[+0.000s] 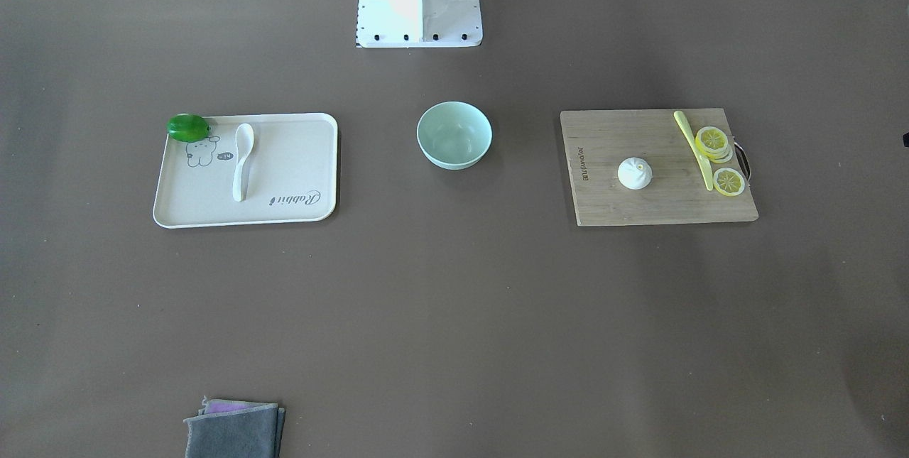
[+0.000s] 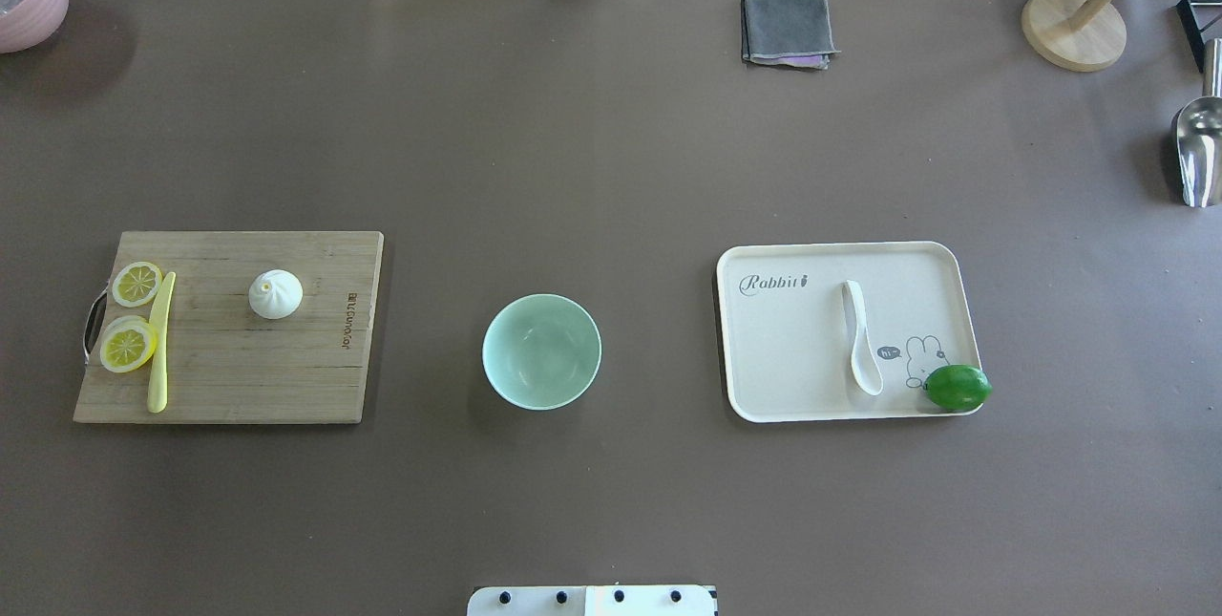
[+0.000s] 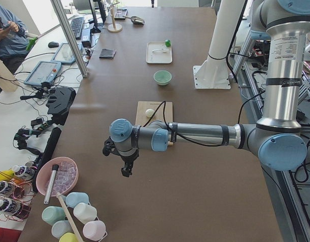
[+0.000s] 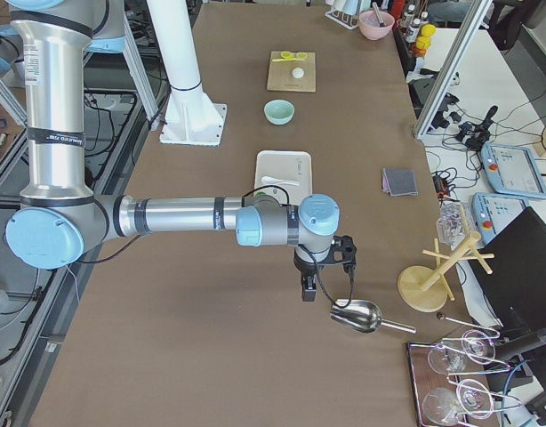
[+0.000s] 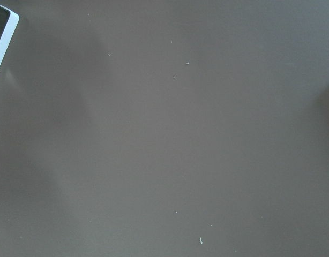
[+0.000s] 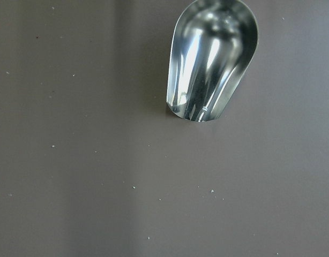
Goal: Put spoon and bun in bowl
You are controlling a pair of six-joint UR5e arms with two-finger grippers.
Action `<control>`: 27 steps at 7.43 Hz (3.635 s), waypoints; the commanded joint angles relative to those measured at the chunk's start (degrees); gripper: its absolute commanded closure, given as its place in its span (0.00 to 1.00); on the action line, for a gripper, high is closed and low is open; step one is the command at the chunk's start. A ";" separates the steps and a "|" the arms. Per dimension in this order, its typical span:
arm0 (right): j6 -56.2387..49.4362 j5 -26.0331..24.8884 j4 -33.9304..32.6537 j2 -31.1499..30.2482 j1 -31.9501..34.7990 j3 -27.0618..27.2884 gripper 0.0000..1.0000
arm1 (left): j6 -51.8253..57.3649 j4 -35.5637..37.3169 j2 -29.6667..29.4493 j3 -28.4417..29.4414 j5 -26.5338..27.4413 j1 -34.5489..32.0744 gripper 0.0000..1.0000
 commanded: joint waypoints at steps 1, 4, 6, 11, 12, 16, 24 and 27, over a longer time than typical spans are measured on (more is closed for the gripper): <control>-0.08 0.48 -0.86 -1.07 0.00 0.96 0.00 | -1.60 10.02 -3.05 -3.47 -0.95 -1.77 0.02; -0.17 -0.22 -0.86 -0.99 -0.09 0.96 0.00 | 2.69 10.97 -0.71 -3.59 -0.51 -1.86 0.02; -0.43 -0.22 -0.24 -0.98 -0.35 0.09 0.00 | 2.61 11.23 -0.27 -4.03 -1.21 -1.86 0.02; 0.01 1.87 -0.07 -0.63 -2.64 -1.06 0.00 | 1.73 10.62 -0.09 -4.11 -3.75 -1.86 0.02; 0.18 4.06 0.02 -0.63 -2.90 -0.97 0.00 | 0.51 10.79 -0.09 -4.38 -3.68 -1.77 0.02; 21.52 9.71 5.17 0.42 -16.03 2.96 0.00 | -7.06 10.71 -0.35 -6.14 -3.59 0.33 0.02; 57.58 -13.23 16.46 11.84 -47.80 5.20 0.02 | -7.06 10.71 -0.70 -6.05 -3.15 0.43 0.02; 58.71 -13.06 16.46 15.62 -47.64 3.16 0.02 | -7.06 10.71 -0.70 -6.05 -3.15 0.43 0.02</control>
